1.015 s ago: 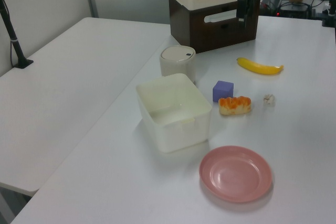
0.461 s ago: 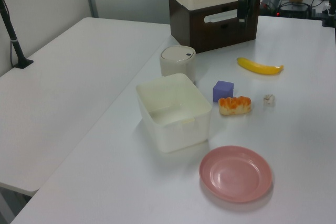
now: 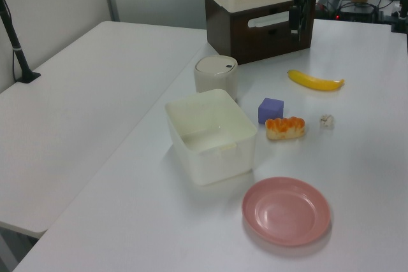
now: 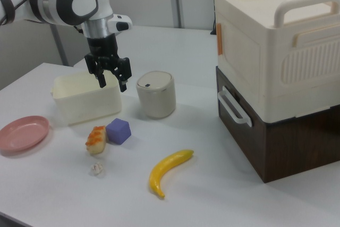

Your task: Open the trash can

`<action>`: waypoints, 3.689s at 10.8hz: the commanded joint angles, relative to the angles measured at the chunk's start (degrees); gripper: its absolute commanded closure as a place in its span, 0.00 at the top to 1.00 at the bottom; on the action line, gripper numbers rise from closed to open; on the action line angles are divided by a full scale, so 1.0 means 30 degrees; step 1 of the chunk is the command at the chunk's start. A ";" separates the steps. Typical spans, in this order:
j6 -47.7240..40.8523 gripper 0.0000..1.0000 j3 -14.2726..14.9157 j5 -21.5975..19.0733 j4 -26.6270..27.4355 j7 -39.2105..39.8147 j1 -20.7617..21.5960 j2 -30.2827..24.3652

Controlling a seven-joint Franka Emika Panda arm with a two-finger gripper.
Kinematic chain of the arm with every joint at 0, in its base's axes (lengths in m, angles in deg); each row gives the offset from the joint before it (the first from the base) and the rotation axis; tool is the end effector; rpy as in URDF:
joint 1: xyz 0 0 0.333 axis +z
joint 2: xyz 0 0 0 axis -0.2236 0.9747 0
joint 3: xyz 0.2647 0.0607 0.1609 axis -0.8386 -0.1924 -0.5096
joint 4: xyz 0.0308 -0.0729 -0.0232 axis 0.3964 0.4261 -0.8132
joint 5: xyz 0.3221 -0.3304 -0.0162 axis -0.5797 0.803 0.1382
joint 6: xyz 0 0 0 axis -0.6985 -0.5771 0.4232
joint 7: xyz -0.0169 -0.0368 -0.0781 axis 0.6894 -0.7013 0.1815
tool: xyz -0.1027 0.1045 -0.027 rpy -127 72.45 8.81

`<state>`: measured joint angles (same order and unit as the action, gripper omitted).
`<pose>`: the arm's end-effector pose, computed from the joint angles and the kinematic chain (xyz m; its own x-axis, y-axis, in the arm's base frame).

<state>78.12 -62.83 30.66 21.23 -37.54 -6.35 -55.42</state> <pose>0.6491 -0.0173 0.4934 0.9995 0.0124 -0.0277 0.0130 -0.9997 0.0218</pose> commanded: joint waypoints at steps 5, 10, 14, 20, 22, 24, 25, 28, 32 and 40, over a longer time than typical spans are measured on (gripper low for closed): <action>0.3295 0.01 0.0111 -0.0926 0.0080 0.0726 0.0241 0.0703; 0.7979 0.00 0.0111 -0.1046 -0.0739 0.0434 0.0241 0.2576; 1.3108 0.01 0.0111 -0.0695 -0.1530 -0.1734 0.0622 0.5151; 1.5609 0.05 0.0111 -0.0201 -0.2207 -0.2087 0.0710 0.7502; 1.5609 0.05 0.0111 0.0096 -0.1739 -0.2028 0.0944 0.7765; 1.5434 0.05 0.0111 0.0096 -0.1737 -0.2028 0.0916 0.7534; 1.5375 0.05 0.0111 0.0067 -0.1708 -0.2028 0.0886 0.7329; 1.2258 0.08 0.0140 -0.0138 -0.1415 -0.1999 0.0535 0.4321; 0.3527 1.00 0.0053 -0.0138 -0.1268 -0.1472 0.0593 0.1444; -0.0531 1.00 -0.0036 -0.0138 -0.0887 0.1048 0.0505 -0.0114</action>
<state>78.53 -63.28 30.23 16.09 -35.84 -5.16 -53.18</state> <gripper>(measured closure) 0.000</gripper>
